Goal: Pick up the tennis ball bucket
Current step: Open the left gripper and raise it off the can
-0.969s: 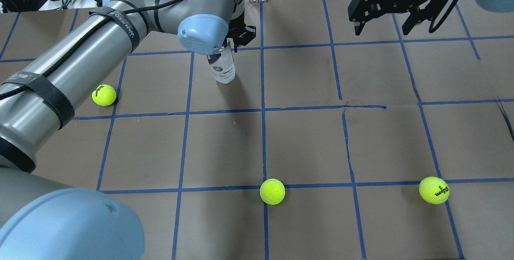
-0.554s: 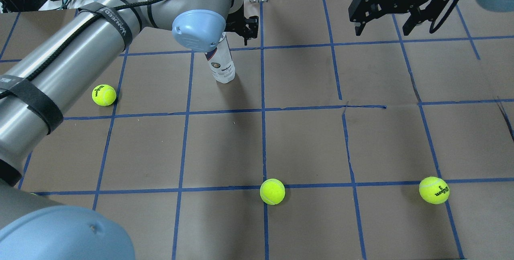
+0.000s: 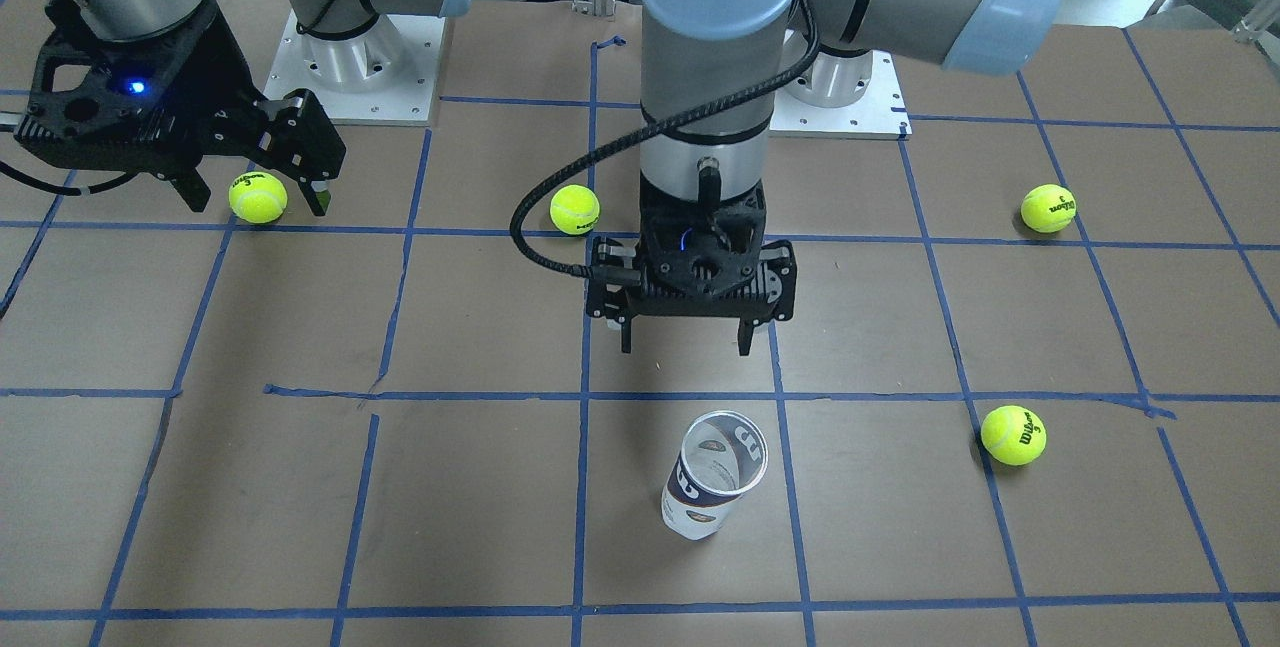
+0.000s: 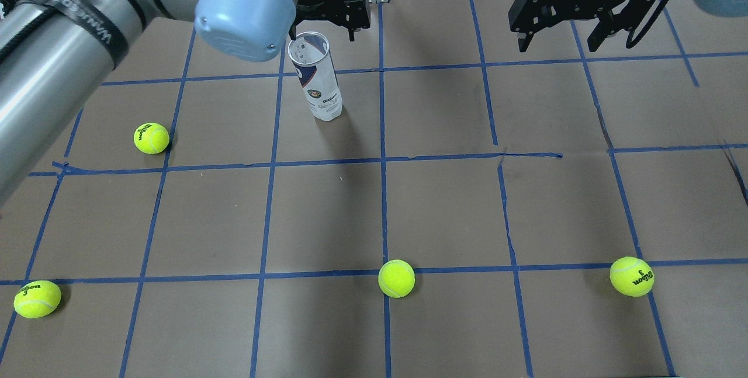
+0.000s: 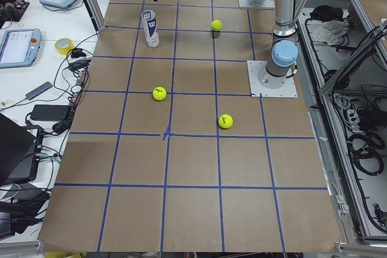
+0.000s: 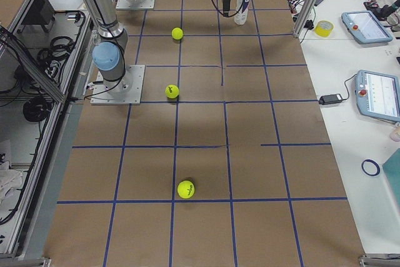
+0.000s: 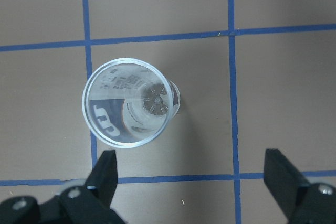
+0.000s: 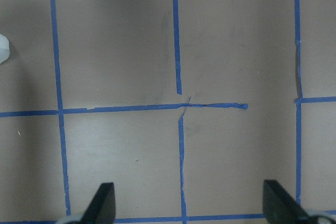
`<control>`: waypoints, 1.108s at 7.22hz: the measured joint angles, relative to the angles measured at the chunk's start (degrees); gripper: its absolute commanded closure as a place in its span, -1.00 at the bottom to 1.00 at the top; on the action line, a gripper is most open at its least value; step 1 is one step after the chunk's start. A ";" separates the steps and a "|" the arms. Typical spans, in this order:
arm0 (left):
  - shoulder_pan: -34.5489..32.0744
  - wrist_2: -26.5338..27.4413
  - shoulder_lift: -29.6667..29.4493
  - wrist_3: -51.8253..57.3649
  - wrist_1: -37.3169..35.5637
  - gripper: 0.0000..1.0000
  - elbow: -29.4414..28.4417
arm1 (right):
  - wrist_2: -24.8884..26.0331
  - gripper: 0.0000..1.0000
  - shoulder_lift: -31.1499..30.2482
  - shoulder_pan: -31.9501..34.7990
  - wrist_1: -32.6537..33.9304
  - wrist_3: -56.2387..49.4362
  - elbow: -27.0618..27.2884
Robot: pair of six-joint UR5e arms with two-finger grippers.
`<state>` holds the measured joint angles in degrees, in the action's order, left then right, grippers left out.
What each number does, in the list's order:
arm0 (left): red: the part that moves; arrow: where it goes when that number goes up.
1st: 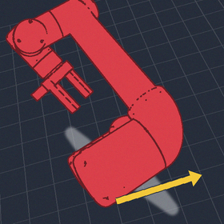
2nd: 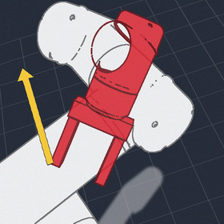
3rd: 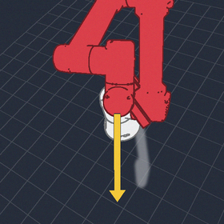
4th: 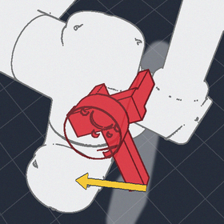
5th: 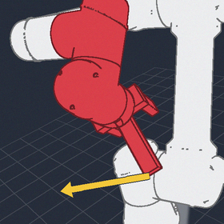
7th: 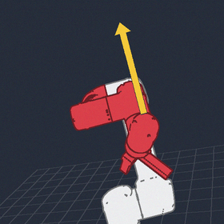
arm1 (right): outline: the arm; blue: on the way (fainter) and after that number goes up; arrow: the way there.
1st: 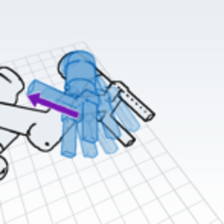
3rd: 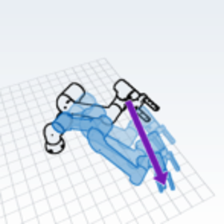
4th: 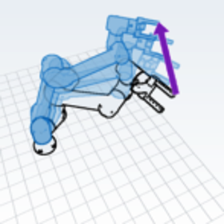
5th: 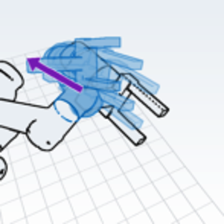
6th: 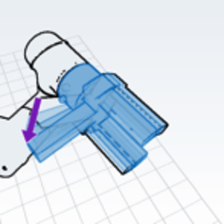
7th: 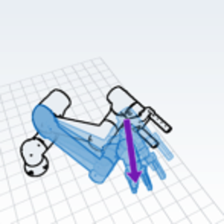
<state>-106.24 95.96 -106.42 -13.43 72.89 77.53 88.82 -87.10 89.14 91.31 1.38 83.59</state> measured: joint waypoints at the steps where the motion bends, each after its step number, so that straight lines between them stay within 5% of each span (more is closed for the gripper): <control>1: 0.21 -0.36 3.45 0.06 3.05 -1.00 1.71 | -0.03 -1.00 0.00 0.04 0.00 -0.02 0.07; 4: 2.53 -0.31 15.15 0.36 5.95 -1.00 13.34 | 0.00 -1.00 0.05 0.07 -0.01 -0.01 0.23; 8: 15.02 -5.05 16.87 9.50 12.49 -1.00 10.03 | 0.01 -1.00 0.09 0.07 -0.08 0.01 0.28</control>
<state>-91.22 90.91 -89.55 -3.94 85.38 87.56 88.83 -87.01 89.21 91.23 1.39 83.88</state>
